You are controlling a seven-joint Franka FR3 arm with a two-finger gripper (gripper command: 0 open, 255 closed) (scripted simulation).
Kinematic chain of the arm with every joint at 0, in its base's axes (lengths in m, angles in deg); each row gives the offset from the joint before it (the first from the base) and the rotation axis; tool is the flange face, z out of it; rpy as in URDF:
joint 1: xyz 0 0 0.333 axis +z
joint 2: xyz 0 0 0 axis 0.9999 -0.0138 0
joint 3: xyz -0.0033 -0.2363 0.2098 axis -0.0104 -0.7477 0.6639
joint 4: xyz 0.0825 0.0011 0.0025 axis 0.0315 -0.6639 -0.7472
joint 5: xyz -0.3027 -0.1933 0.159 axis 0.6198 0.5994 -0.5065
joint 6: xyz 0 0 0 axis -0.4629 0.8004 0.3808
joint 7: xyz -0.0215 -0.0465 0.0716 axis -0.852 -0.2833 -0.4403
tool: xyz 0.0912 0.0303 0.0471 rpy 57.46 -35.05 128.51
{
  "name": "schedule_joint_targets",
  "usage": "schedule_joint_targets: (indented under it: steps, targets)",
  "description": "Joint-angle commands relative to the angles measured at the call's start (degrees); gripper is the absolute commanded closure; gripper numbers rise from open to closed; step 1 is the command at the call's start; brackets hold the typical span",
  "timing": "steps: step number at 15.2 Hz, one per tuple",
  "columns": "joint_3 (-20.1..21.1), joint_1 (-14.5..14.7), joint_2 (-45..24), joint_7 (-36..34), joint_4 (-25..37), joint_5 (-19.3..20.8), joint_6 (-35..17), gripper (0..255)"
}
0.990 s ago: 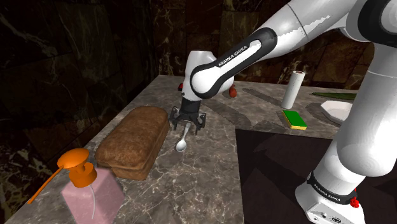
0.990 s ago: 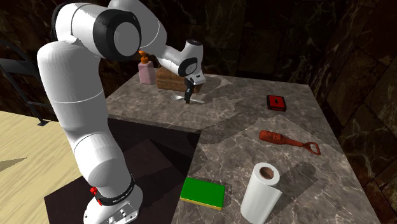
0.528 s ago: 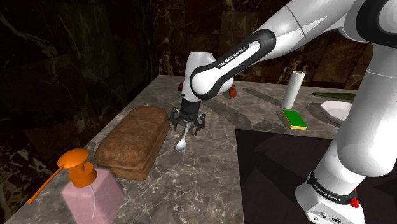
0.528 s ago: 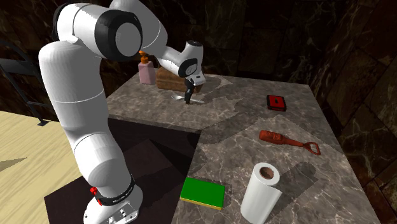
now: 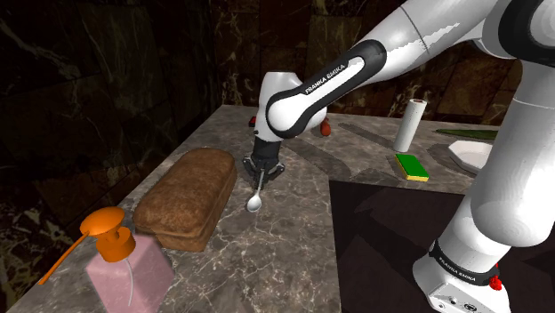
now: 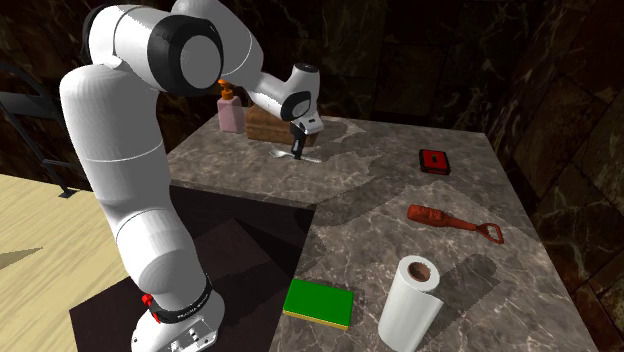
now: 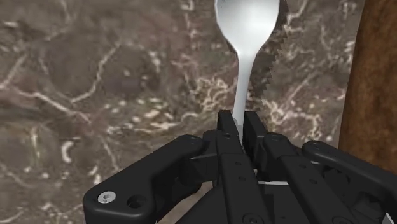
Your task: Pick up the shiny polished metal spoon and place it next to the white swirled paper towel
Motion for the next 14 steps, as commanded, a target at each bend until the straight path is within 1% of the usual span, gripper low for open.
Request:
schedule_joint_targets:
  steps: [1,2,14]
  targets:
    - [0.1,0.1,-0.4,0.0,0.0,-0.1,-1.0,255]
    - [0.1,0.1,-0.2,0.1,-0.1,-0.2,-0.9,255]
    - [0.0,-0.4,5.2,-0.4,3.6,-0.9,8.0,255]
